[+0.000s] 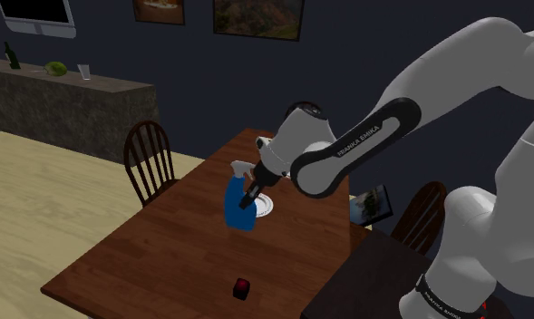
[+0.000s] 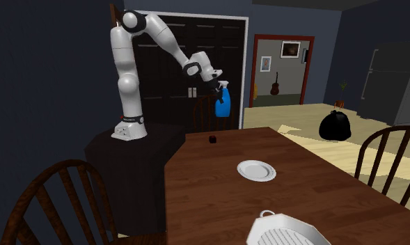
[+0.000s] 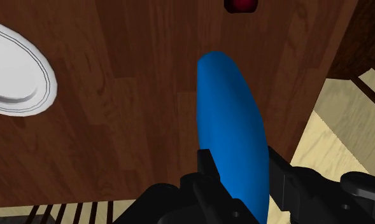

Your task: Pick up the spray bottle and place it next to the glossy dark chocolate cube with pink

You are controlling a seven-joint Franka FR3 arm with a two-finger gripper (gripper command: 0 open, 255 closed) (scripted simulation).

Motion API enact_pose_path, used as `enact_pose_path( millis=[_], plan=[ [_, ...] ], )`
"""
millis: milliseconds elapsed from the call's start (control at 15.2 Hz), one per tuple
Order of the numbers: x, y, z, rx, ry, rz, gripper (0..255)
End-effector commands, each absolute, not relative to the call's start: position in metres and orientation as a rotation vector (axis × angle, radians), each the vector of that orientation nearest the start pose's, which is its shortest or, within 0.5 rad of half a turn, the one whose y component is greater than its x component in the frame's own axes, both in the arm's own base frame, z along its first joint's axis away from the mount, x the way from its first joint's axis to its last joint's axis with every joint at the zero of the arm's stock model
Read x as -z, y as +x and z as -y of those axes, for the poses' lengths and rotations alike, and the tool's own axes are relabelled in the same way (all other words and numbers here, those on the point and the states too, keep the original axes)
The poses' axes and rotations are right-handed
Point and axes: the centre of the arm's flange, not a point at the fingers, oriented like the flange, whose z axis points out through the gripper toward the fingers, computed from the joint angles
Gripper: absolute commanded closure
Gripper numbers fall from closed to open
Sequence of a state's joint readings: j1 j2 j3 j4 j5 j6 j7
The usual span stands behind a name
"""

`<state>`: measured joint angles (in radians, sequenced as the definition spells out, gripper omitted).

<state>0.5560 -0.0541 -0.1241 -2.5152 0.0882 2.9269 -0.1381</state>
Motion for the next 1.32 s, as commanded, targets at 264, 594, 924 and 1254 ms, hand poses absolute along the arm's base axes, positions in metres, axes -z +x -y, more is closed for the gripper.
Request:
enact_pose_path(
  millis=[264,594,924,1254],
  plan=[
    [-0.319,0.454,-0.204,0.683,-2.865,0.711,255],
    [-0.292,0.454,-0.204,0.683,-2.865,0.711,255],
    [-0.266,0.454,-0.204,0.683,-2.865,0.711,255],
    [-0.239,0.454,-0.204,0.683,-2.865,0.711,255]
  ],
)
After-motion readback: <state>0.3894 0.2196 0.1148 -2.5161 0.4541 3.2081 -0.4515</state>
